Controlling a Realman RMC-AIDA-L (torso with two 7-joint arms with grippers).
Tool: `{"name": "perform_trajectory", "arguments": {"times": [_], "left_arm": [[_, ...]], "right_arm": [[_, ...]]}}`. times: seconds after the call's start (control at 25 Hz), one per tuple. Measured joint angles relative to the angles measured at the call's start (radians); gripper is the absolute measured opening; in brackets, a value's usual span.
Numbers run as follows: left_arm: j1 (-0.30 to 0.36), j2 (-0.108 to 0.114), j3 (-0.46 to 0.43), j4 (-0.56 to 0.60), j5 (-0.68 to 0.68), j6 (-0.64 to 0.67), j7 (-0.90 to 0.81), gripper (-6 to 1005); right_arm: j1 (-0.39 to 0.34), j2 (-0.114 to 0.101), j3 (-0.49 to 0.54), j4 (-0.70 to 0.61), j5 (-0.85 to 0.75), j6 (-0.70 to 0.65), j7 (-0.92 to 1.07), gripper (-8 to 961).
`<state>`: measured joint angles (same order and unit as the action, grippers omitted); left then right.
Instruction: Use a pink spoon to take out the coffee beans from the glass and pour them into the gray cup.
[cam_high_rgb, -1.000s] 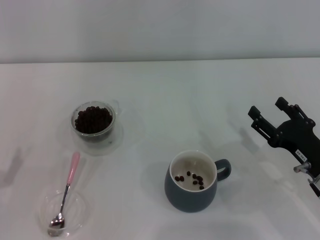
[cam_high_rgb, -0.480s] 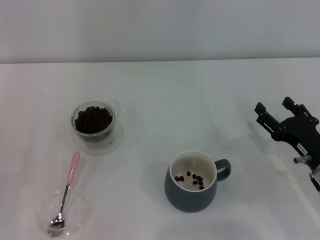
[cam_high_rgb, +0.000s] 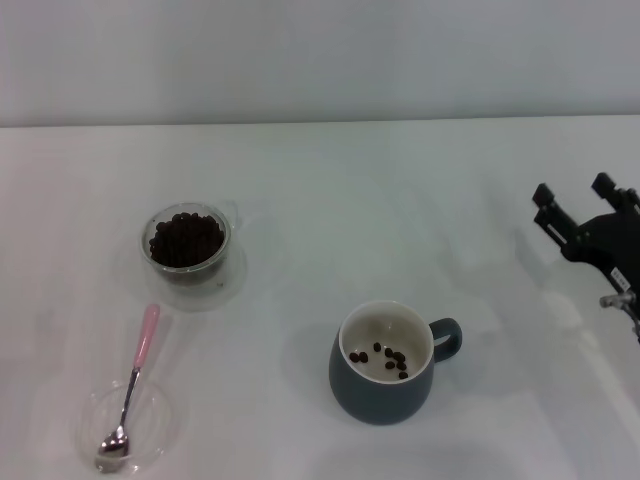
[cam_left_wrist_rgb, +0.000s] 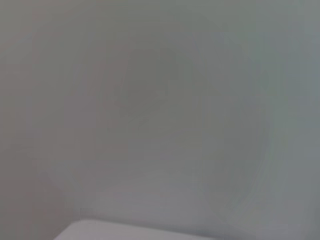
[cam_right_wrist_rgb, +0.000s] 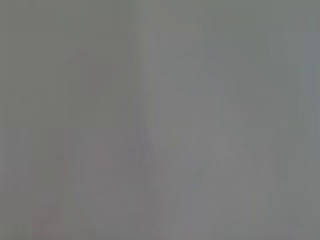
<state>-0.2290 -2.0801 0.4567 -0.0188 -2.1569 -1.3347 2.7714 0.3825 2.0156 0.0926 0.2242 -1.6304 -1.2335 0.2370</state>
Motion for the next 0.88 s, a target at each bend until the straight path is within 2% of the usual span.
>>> {"name": "perform_trajectory", "arguments": {"times": [0.36,0.48,0.88], "left_arm": [[-0.013,-0.003,0.0,-0.012,-0.001,0.057,0.001,715],[-0.027,-0.003,0.003,-0.012,0.002,0.062,0.001,714],[-0.101,-0.002,0.001,-0.006,0.002,0.135,0.003,712]], "right_arm": [[0.008,0.001,0.026,0.006,0.0,0.015,-0.066,852],[0.025,0.002,0.041,0.001,0.0,0.057,-0.065,852],[0.108,0.007,0.245,-0.007,0.0,0.271,-0.064,852]]}}
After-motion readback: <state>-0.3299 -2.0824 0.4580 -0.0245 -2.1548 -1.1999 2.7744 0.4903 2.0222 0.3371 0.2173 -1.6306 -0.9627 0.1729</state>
